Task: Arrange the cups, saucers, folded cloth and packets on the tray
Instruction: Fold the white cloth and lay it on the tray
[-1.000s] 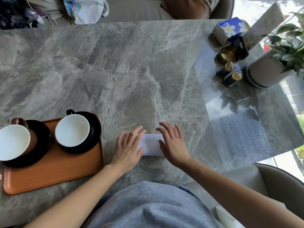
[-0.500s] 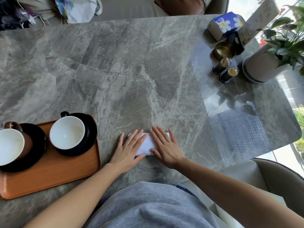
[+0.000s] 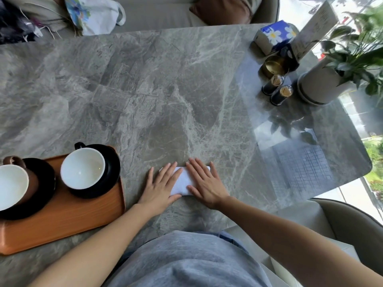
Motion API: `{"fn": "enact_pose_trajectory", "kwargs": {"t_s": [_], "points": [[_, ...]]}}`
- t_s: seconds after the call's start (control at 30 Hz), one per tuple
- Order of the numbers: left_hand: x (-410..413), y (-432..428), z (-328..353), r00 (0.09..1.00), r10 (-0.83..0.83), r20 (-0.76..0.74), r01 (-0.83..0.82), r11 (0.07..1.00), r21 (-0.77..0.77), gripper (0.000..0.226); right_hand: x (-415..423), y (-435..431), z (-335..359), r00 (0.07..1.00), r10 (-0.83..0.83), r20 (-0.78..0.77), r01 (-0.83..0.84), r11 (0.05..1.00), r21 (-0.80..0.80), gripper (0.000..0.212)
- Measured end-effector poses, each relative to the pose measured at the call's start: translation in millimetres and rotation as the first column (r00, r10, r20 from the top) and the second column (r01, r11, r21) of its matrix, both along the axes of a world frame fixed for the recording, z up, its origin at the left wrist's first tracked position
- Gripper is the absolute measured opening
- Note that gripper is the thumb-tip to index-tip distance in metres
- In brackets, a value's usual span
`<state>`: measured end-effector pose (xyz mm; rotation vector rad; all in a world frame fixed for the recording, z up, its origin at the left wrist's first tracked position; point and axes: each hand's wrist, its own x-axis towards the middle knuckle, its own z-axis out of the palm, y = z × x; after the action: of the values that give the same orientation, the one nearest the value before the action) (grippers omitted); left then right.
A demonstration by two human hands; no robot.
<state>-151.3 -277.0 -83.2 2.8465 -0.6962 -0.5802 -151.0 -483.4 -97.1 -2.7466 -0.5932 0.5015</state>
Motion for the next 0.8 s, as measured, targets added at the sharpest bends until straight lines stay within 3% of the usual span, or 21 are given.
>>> {"fn": "enact_pose_trajectory", "kwargs": {"t_s": [0.13,0.23,0.3,0.37,0.47,0.57,0.63,0.8], "points": [[-14.5,8.2,2.9,0.951,0.303,-0.052,-0.307,0.924,-0.230,0.082,-7.7,-6.3,18.3,0.997,-0.021,0.072,0.016,0.997,0.074,0.064],[-22.8,8.2,9.3,0.855,0.510,-0.088,-0.494,0.754,-0.432,0.075,-16.6,-6.1,29.2,0.984,-0.045,0.173,0.025,0.993,0.118,0.048],[-22.9,3.6,9.9,0.764,0.604,-0.227,-0.626,0.607,-0.490,0.067,-19.5,-2.7,33.1,0.985,-0.022,0.170,-0.003,0.990,0.142,0.043],[-20.8,-2.7,9.6,0.609,0.655,-0.448,-0.782,0.402,-0.476,0.061,-20.3,1.4,35.1,0.992,-0.001,0.124,-0.018,0.988,0.154,0.044],[-13.6,-8.7,11.3,0.285,0.678,-0.677,-0.942,0.069,-0.327,0.053,-17.9,5.6,34.4,0.997,-0.052,0.065,0.039,0.983,0.182,0.046],[-6.9,-9.5,17.7,0.004,0.523,-0.852,-0.984,-0.152,-0.098,0.035,-14.0,7.0,31.1,0.990,-0.143,-0.016,0.143,0.967,0.209,0.052],[-0.3,-7.9,21.6,-0.084,0.425,-0.901,-0.978,-0.210,-0.008,0.013,-12.2,6.2,27.5,0.988,-0.149,-0.032,0.153,0.969,0.195,0.053],[13.8,-6.8,31.8,-0.095,0.334,-0.938,-0.984,-0.175,0.038,0.013,-12.6,8.6,23.2,0.998,-0.061,0.022,0.058,0.992,0.113,0.052]]}}
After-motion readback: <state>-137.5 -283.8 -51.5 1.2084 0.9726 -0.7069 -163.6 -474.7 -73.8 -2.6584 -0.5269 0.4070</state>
